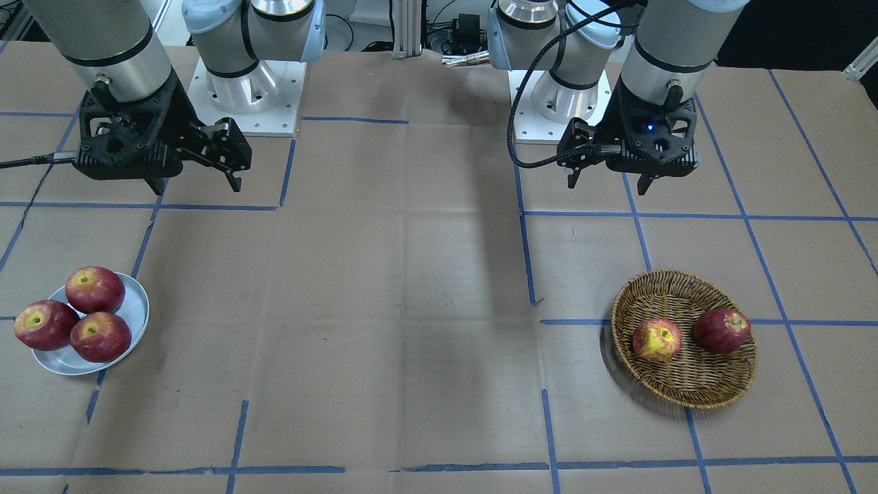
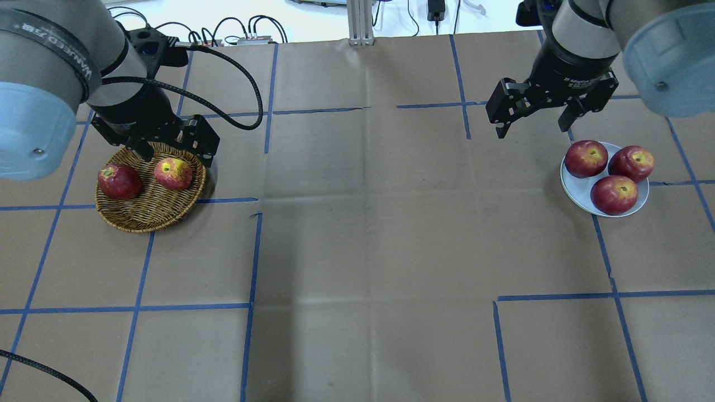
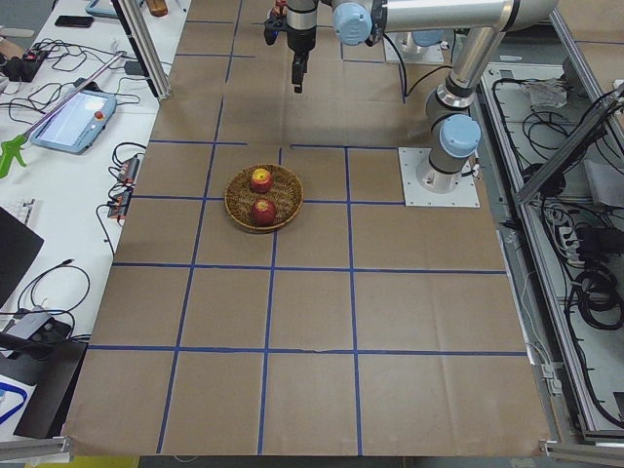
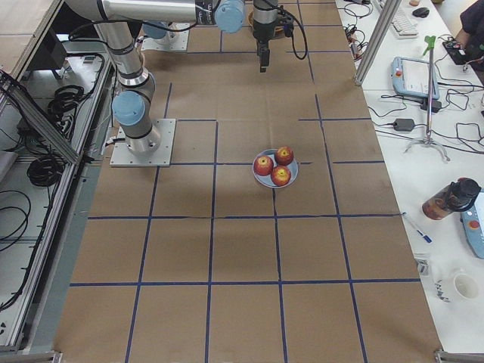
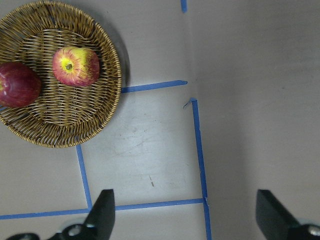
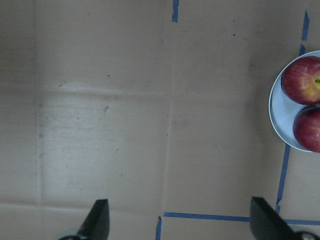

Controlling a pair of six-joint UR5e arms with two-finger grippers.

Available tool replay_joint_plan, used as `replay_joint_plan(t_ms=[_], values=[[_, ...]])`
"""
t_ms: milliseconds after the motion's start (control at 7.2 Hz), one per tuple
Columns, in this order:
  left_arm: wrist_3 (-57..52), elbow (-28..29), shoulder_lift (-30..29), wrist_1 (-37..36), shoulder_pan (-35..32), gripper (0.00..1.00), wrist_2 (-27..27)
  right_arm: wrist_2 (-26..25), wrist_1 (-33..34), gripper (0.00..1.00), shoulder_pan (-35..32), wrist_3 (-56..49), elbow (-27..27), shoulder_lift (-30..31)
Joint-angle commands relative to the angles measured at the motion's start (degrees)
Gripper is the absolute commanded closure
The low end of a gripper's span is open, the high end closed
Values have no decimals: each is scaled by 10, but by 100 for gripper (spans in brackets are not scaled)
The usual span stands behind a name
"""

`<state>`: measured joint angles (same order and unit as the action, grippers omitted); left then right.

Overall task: Transfer apple from basket to plate
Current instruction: 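Lower the left gripper toward the red-yellow apple in the wicker basket, then close the left gripper on the red-yellow apple and lift it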

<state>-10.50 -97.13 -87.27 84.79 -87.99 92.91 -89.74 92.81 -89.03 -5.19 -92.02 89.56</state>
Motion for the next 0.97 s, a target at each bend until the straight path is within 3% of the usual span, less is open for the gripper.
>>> replay_joint_plan(t_ms=[0,417,694,833], values=[[-7,-7,-4,-7,2,1,2,0,0,0,0,0,0,0],[-94,-25,-14,-22,53,1,-4,0,0,0,0,0,0,0],[-144,-88,-56,-170,117,1,0,0,0,0,0,0,0,0],[-144,-109,-67,-201,131,1,-1,0,0,0,0,0,0,0]])
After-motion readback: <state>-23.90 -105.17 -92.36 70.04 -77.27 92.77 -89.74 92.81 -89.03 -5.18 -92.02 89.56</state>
